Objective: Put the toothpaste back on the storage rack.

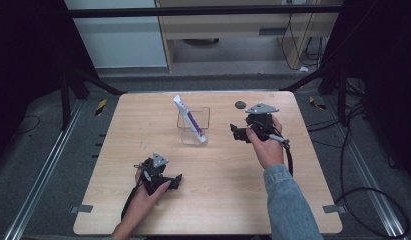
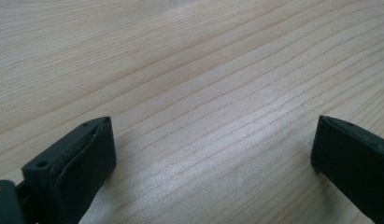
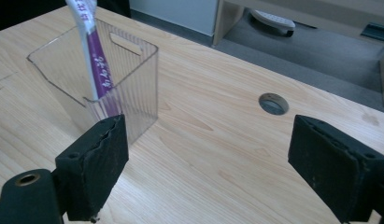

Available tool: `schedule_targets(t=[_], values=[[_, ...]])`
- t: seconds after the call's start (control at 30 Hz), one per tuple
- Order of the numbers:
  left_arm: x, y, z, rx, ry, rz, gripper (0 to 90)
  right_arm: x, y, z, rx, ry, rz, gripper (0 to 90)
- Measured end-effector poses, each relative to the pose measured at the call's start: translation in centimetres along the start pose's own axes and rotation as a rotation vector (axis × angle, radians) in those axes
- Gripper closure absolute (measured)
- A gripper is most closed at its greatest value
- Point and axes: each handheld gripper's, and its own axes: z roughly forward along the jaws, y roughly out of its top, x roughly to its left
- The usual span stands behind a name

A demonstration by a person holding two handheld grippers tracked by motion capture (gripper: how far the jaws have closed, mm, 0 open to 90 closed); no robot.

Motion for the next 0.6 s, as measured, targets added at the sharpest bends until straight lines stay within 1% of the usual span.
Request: schedule_targets(t=[0.13,0.2,0.27,0.43,0.5,0.57,0.6], values=[[0.0,0.0,0.0,0.000,0.000,0.000,0.0,-0.9,-0.7,-0.7,0.002,-0.021,0.005,12.2],[0.0,0.0,0.0,0.000,0.000,0.000,0.0,-1.4,-1.1,-0.9,0.012,-0.035,0.001,12.2],[0.0,0.0,0.0,0.000,0.000,0.000,0.0,-1.8,-1.5,-1.0,0.022,-0.045,0.008,12.2],[0.0,0.0,0.0,0.000,0.000,0.000,0.0,-3.0,-2.7,-1.1,0.042,-0.065,0.022,12.6],[0.0,0.0,0.0,0.000,0.000,-0.001,0.0,-3.3,-3.2,-1.1,0.048,-0.069,0.043,12.8],[0.0,0.0,0.0,0.000,0.000,0.000,0.0,-3.5,-3.7,-1.1,0.053,-0.074,0.048,12.8],[0.0,0.0,0.0,0.000,0.000,0.000,0.0,-3.6,-3.9,-1.0,0.056,-0.078,0.042,12.8]])
